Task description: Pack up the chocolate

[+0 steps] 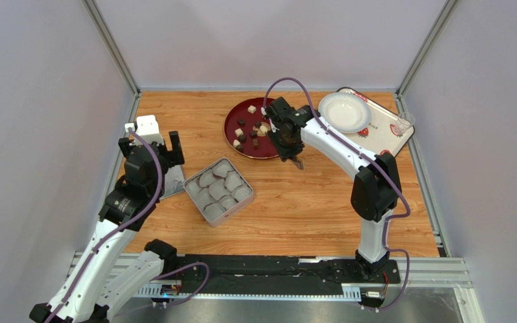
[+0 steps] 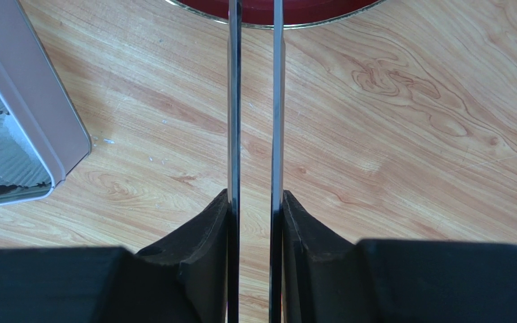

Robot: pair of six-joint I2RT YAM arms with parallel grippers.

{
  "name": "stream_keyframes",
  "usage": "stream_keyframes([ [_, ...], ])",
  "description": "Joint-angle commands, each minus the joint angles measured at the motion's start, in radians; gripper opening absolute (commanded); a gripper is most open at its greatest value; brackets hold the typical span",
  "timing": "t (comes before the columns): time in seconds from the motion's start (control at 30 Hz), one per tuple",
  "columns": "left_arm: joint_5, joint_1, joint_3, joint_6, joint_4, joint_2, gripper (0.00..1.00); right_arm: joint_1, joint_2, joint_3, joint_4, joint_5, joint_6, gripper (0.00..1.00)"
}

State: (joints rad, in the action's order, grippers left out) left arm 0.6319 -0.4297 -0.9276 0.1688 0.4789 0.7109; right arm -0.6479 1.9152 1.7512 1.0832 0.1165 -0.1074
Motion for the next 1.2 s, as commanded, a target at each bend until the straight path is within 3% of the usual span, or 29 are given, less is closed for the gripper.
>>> stream_keyframes([
  [0.0, -0.005, -0.003, 0.009, -0.014, -0.033, -0.002, 0.98, 0.016, 0.019, 0.051, -0.011, 0.02, -0.006, 0.32],
  [0.23, -0.012, -0.003, 0.01, -0.014, -0.033, -0.004, 0.98, 0.019, 0.034, 0.07, -0.008, -0.006, -0.023, 0.34],
  [0.63, -0.014, -0.003, 0.01, -0.015, -0.034, -0.005, 0.98, -0.016, 0.107, 0.162, -0.008, -0.015, -0.097, 0.48],
  [1.17, -0.018, -0.003, 0.012, -0.012, -0.036, -0.013, 0.98, -0.05, 0.228, 0.254, 0.034, 0.001, -0.13, 0.51],
])
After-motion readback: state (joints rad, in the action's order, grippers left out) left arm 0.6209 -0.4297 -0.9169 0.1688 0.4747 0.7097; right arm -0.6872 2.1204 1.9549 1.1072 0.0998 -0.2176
